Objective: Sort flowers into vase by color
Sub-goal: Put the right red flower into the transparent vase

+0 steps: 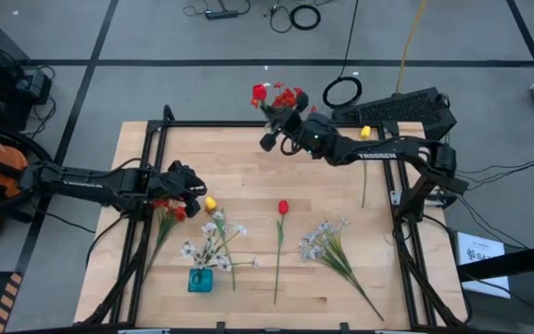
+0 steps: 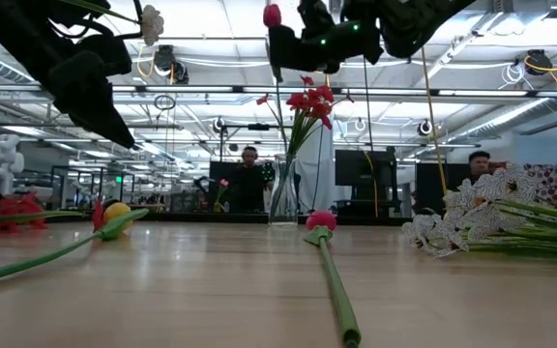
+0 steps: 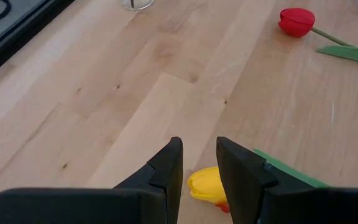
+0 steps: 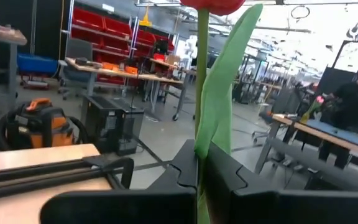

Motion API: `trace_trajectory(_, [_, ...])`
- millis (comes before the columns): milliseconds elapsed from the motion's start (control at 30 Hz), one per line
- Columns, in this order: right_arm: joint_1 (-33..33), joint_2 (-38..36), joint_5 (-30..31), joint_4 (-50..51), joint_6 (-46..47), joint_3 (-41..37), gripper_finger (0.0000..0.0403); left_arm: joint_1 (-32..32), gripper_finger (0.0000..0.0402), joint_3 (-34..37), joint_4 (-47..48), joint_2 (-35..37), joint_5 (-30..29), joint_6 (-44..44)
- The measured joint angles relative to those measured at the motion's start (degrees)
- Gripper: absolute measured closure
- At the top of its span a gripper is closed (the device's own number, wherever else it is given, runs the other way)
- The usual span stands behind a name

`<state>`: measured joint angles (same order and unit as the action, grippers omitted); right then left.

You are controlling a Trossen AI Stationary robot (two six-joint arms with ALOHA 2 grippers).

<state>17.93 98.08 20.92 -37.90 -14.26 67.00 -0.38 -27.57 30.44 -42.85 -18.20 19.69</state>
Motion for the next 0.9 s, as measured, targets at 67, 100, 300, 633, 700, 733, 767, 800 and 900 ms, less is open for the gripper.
trace_trajectory(67, [0.0,1.1,0.0,0.0,1.2,0.0,0.0402,0.0,0.0297,0.0,0.0,0.0,0.0,0.0])
trace_trajectory(100, [0.0,1.7,0.0,0.2,1.7,0.0,0.04,0.0,0.0297,0.0,0.0,0.0,0.0,0.1])
trace_trajectory(300, [0.0,3.0,0.0,2.1,5.5,0.0,0.0383,0.0,0.0297,0.0,0.0,0.0,0.0,0.9])
trace_trajectory(633, [0.1,2.4,0.0,14.8,20.1,0.0,0.0337,0.0,0.0297,0.0,0.0,0.0,0.0,0.9])
trace_trajectory(700, [0.1,1.9,-0.1,16.8,22.2,0.0,0.0321,0.0,0.0297,0.0,0.0,0.0,0.0,1.0])
trace_trajectory(733, [0.1,1.7,-0.1,17.5,22.9,0.0,0.0312,0.0,0.0297,0.0,0.0,0.0,0.0,1.0])
trace_trajectory(767, [0.1,1.1,-0.1,17.7,23.5,0.0,0.0302,0.0,0.0297,0.0,0.0,0.0,0.0,1.0])
trace_trajectory(800, [0.1,0.3,-0.1,19.1,24.2,0.0,0.0293,0.0,0.0297,0.0,0.0,0.0,0.0,1.0])
trace_trajectory(900, [0.1,-2.0,-0.1,22.2,24.6,0.0,0.0265,0.0,0.0297,0.0,-0.1,0.0,0.0,1.0])
